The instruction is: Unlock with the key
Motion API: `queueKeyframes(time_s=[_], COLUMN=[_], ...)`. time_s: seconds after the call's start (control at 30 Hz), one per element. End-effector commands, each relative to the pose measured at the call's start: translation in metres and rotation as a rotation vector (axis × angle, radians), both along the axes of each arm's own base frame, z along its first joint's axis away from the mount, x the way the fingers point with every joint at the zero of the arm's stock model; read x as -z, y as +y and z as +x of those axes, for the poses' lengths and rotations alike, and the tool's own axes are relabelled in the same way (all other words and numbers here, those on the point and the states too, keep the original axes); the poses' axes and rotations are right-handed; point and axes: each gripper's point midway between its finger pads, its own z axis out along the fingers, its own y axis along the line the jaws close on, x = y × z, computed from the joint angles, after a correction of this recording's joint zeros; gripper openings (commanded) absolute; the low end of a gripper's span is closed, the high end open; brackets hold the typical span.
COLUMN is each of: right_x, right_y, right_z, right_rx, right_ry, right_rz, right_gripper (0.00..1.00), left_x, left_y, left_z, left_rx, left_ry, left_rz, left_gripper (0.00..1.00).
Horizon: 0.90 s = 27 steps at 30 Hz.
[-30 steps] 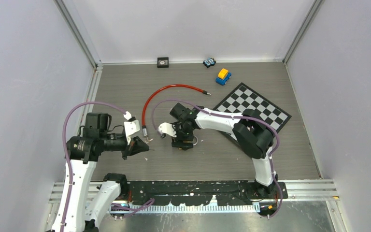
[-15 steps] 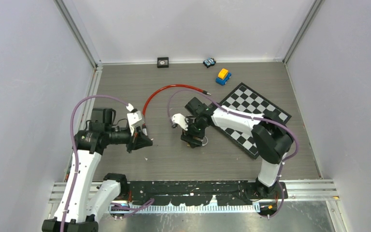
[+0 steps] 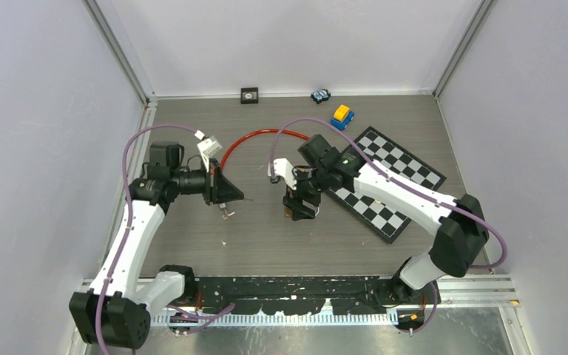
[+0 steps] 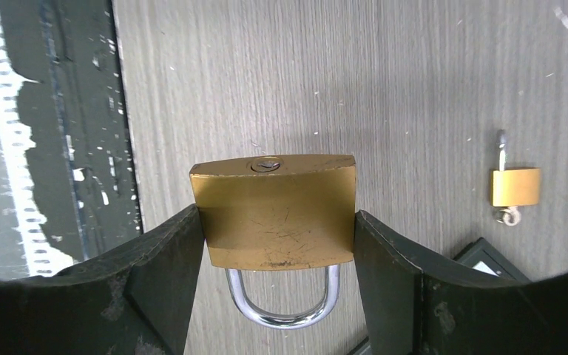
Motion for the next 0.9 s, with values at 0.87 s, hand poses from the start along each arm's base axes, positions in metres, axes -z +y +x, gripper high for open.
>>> queueKeyframes(time_s=[0.87], right_x=[-0.118], right_y=[0.007], right_z=[-0.015], right_rx=[-0.082], right_ry=[-0.084], right_rz=[0.202], right_gripper=[0.01], left_x=[-0.051], left_y=[-0.047], left_z=[0.027], left_rx=[-0.114], left_ry=[0.691], left_rz=[-0.306], left_gripper=[0.0])
